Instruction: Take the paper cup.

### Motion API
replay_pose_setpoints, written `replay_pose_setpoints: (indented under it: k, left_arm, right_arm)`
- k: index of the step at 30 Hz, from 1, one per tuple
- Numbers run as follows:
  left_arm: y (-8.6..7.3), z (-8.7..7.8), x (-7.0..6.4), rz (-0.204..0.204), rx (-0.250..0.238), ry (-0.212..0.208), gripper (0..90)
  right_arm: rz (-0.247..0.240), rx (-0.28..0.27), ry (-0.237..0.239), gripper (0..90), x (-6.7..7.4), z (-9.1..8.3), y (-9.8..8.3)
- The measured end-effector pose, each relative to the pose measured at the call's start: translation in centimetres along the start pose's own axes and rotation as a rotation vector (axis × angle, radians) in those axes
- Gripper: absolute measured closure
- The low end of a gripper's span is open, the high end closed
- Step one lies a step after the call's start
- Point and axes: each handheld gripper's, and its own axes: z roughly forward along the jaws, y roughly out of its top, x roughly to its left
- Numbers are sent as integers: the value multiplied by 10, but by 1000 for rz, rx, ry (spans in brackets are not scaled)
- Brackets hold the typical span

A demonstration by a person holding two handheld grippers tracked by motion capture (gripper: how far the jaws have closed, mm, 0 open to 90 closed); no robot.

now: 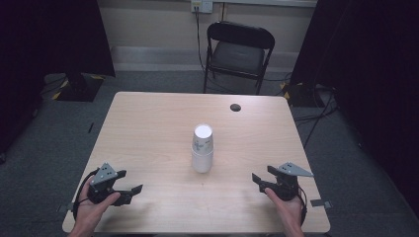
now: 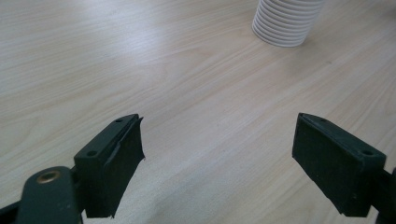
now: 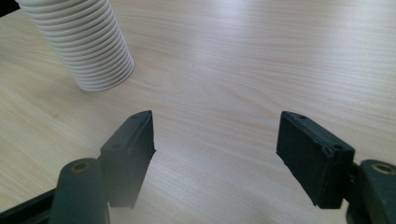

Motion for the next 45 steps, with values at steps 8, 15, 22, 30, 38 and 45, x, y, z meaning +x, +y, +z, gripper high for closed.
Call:
replay_pose_setpoints:
  k: [8, 15, 22, 30, 38, 45]
  left_arm:
    - [0, 1, -2, -14, -15, 13, 160]
    - [0, -3, -2, 4, -72, 51, 169]
    - [2, -5, -7, -6, -63, 3, 157]
    - [1, -7, -8, -3, -49, 5, 162]
    - [2, -6, -8, -6, -66, 7, 161]
    - [2, -4, -10, 3, -60, -1, 161]
  right_arm:
    - [-12, 24, 31, 274, 2, 1, 0]
    - [-67, 47, 57, 294, 6, 2, 2]
    - [-51, 55, 94, 295, 14, -3, 10]
    - [-103, 45, 175, 320, 36, -2, 24]
    - [-150, 36, 214, 309, 51, 7, 36]
    - [-138, 13, 229, 266, 55, 21, 50]
